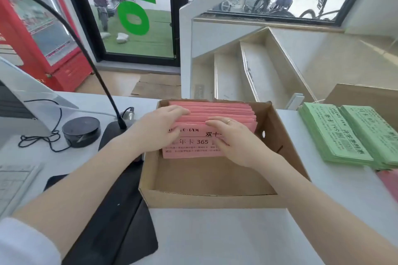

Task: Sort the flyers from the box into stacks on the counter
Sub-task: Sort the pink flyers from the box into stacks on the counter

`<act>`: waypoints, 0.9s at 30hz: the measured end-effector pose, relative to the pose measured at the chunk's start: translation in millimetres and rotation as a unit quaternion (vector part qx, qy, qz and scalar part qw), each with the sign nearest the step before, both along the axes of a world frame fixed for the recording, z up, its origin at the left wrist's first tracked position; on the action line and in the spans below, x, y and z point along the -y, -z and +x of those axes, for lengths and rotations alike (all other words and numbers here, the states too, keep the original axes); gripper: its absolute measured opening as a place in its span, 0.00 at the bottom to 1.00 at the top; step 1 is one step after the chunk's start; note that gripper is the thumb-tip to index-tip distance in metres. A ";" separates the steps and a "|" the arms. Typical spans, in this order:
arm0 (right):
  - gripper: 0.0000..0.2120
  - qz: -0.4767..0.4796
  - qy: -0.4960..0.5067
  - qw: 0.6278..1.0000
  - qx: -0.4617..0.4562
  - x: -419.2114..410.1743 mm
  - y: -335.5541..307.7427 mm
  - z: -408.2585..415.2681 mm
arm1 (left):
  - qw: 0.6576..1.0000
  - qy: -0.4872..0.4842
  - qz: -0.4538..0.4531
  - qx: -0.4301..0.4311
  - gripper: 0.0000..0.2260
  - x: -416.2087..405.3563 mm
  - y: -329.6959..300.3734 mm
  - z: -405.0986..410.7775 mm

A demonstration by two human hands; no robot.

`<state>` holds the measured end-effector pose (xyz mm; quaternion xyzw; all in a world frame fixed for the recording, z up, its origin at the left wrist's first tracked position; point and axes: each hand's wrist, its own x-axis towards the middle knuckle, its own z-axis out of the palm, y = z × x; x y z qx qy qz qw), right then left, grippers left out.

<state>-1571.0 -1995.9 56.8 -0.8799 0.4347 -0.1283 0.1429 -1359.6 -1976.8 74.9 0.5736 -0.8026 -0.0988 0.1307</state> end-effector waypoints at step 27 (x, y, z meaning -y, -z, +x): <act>0.11 -0.070 0.114 0.966 -0.220 2.1 7.8 21.4 | 0.997 0.049 -0.039 0.048 0.11 13.4 25.9 19.7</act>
